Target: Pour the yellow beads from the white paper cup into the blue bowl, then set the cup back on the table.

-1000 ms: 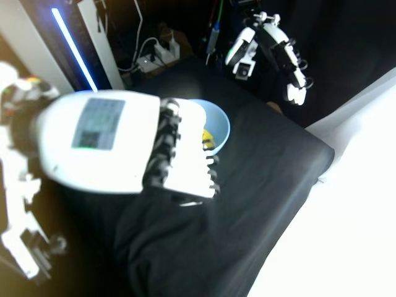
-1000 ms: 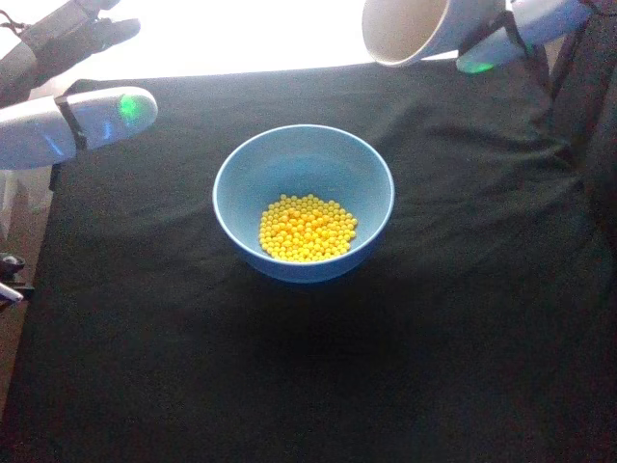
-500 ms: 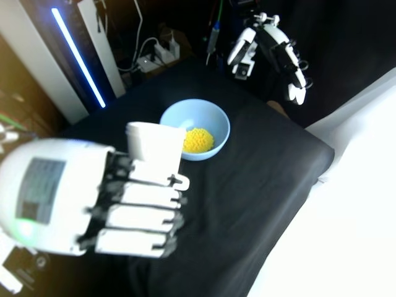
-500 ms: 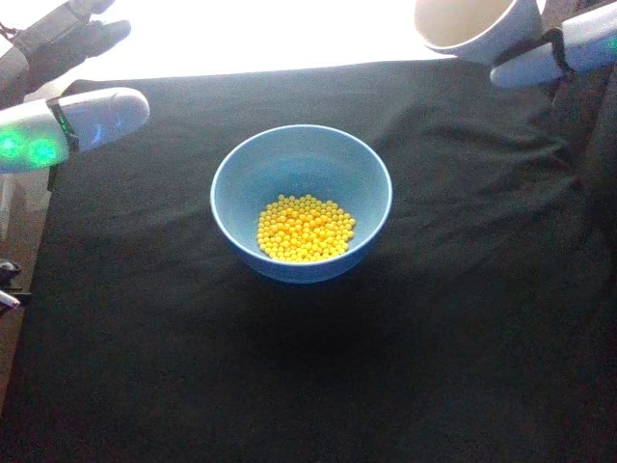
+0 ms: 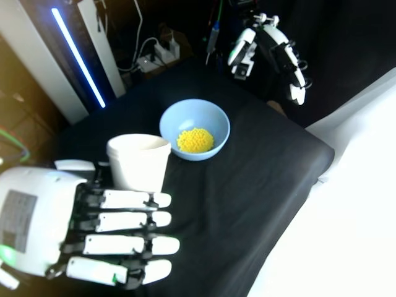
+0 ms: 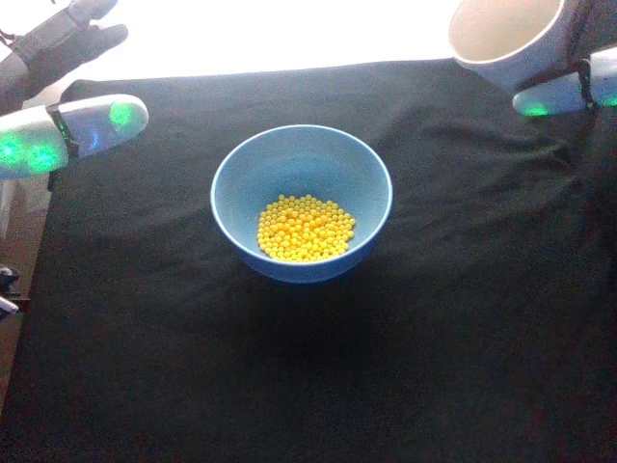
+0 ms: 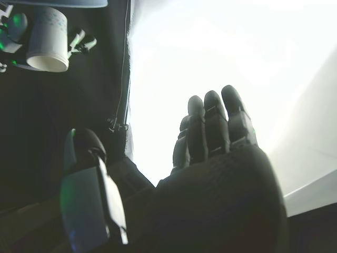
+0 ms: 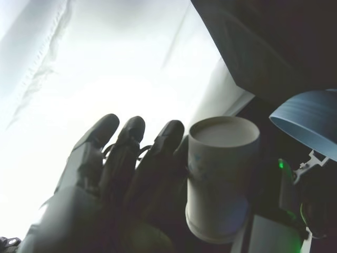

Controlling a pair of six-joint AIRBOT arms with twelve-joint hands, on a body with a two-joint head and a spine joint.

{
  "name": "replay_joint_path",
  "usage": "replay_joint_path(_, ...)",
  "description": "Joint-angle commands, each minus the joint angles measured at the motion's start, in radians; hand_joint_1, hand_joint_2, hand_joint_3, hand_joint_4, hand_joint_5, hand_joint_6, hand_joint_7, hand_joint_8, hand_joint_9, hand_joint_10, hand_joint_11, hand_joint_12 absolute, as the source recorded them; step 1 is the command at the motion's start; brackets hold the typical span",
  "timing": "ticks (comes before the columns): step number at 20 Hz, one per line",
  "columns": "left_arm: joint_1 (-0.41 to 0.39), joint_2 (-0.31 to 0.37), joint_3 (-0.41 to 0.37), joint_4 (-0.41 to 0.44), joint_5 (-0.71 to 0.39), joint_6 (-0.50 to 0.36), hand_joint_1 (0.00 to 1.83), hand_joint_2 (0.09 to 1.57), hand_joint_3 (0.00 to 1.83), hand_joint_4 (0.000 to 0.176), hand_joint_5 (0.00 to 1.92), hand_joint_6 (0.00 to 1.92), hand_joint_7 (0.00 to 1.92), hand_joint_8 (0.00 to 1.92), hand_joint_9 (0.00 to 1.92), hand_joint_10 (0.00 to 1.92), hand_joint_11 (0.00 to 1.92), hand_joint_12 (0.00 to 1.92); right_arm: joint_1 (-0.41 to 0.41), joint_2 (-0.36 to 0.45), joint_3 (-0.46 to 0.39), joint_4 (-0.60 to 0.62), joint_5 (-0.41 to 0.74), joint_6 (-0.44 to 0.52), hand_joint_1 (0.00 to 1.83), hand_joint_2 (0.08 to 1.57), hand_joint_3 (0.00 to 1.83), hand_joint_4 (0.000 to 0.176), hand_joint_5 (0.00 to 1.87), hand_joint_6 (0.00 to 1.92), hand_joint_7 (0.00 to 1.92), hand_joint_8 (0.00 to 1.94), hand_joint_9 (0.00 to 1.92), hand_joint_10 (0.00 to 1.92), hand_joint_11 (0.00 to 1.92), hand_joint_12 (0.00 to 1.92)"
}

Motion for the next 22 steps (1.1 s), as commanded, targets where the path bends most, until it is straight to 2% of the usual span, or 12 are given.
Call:
replay_joint_path(1, -0.003, 0.000, -0.002, -0.022, -0.125, -0.011, 0.58, 0.91, 0.00, 0.011, 0.12, 0.00, 0.38, 0.01, 0.23, 0.00, 0.00, 0.46, 0.003, 0.010, 0.000, 0.046, 0.153, 0.008, 1.20, 1.02, 0.00, 0.000, 1.19, 0.61, 0.92, 0.01, 0.37, 0.01, 0.00, 0.03)
replay_joint_path(2, -0.001, 0.000, -0.002, -0.023, -0.125, -0.011, 0.59, 0.90, 0.00, 0.013, 0.12, 0.00, 0.39, 0.00, 0.23, 0.00, 0.00, 0.42, -0.012, 0.012, -0.003, 0.064, 0.166, 0.008, 1.19, 1.03, 0.00, 0.000, 1.17, 0.65, 0.95, 0.01, 0.38, 0.00, 0.00, 0.00)
replay_joint_path(3, 0.001, 0.000, -0.003, -0.026, -0.128, -0.011, 0.59, 0.91, 0.00, 0.004, 0.11, 0.00, 0.40, 0.00, 0.24, 0.00, 0.00, 0.46, -0.027, 0.012, -0.004, 0.084, 0.176, 0.008, 1.19, 1.04, 0.00, 0.000, 1.16, 0.67, 0.74, 0.00, 0.35, 0.00, 0.04, 0.03)
replay_joint_path(4, 0.003, 0.000, -0.003, -0.027, -0.129, -0.013, 0.59, 0.91, 0.00, 0.002, 0.12, 0.00, 0.40, 0.00, 0.26, 0.01, 0.00, 0.50, -0.071, 0.011, -0.008, 0.136, 0.211, 0.008, 1.19, 1.05, 0.00, 0.000, 1.11, 0.75, 0.86, 0.01, 0.38, 0.00, 0.02, 0.22)
replay_joint_path(8, 0.004, -0.002, -0.004, -0.027, -0.128, -0.013, 0.58, 0.92, 0.00, 0.000, 0.12, 0.00, 0.40, 0.00, 0.26, 0.01, 0.00, 0.51, -0.146, 0.005, -0.019, 0.217, 0.267, 0.008, 1.19, 1.03, 0.00, 0.000, 1.18, 0.64, 0.71, 0.00, 0.34, 0.00, 0.00, 0.44)
replay_joint_path(10, 0.006, -0.004, -0.004, -0.029, -0.127, -0.013, 0.59, 0.91, 0.00, 0.004, 0.12, 0.00, 0.40, 0.00, 0.26, 0.01, 0.00, 0.50, -0.184, -0.009, -0.020, 0.258, 0.297, 0.008, 1.20, 1.02, 0.00, 0.000, 1.19, 0.61, 0.94, 0.06, 0.37, 0.01, 0.00, 0.34)
replay_joint_path(12, 0.007, -0.005, -0.004, -0.029, -0.127, -0.013, 0.61, 0.91, 0.00, 0.003, 0.12, 0.00, 0.39, 0.00, 0.26, 0.00, 0.00, 0.51, -0.218, -0.020, -0.024, 0.296, 0.331, 0.008, 1.19, 1.03, 0.00, 0.000, 1.17, 0.65, 0.77, 0.00, 0.35, 0.01, 0.00, 0.34)
replay_joint_path(14, 0.008, -0.005, -0.005, -0.029, -0.127, -0.013, 0.62, 0.90, 0.00, 0.011, 0.11, 0.00, 0.38, 0.00, 0.25, 0.00, 0.00, 0.50, -0.250, -0.026, -0.032, 0.336, 0.363, 0.008, 1.18, 1.02, 0.00, 0.000, 1.21, 0.58, 0.90, 0.02, 0.38, 0.01, 0.00, 0.51)
replay_joint_path(19, 0.009, -0.010, -0.003, -0.030, -0.123, -0.013, 0.61, 0.89, 0.00, 0.007, 0.12, 0.00, 0.36, 0.00, 0.25, 0.01, 0.00, 0.47, -0.313, -0.042, -0.048, 0.413, 0.420, 0.008, 1.19, 1.03, 0.00, 0.000, 1.17, 0.64, 0.85, 0.01, 0.34, 0.00, 0.00, 0.32)
replay_joint_path(20, 0.010, -0.011, -0.003, -0.030, -0.123, -0.013, 0.62, 0.90, 0.00, 0.000, 0.12, 0.00, 0.36, 0.00, 0.25, 0.00, 0.00, 0.50, -0.324, -0.050, -0.050, 0.428, 0.431, 0.008, 1.24, 1.09, 0.00, 0.000, 1.19, 0.69, 0.88, 0.79, 0.34, 0.00, 0.00, 0.12)
replay_joint_path(21, 0.010, -0.011, -0.003, -0.030, -0.123, -0.013, 0.63, 0.91, 0.00, 0.000, 0.12, 0.00, 0.36, 0.00, 0.26, 0.01, 0.00, 0.50, -0.334, -0.058, -0.051, 0.439, 0.441, 0.009, 1.20, 1.04, 0.00, 0.000, 1.19, 0.63, 0.86, 0.48, 0.32, 0.01, 0.00, 0.02)
replay_joint_path(22, 0.010, -0.011, -0.003, -0.030, -0.122, -0.013, 0.63, 0.91, 0.00, 0.000, 0.12, 0.00, 0.37, 0.01, 0.27, 0.01, 0.00, 0.50, -0.342, -0.065, -0.053, 0.449, 0.450, 0.010, 1.25, 1.08, 0.00, 0.000, 1.20, 0.68, 0.86, 0.92, 0.34, 0.01, 0.00, 0.00)
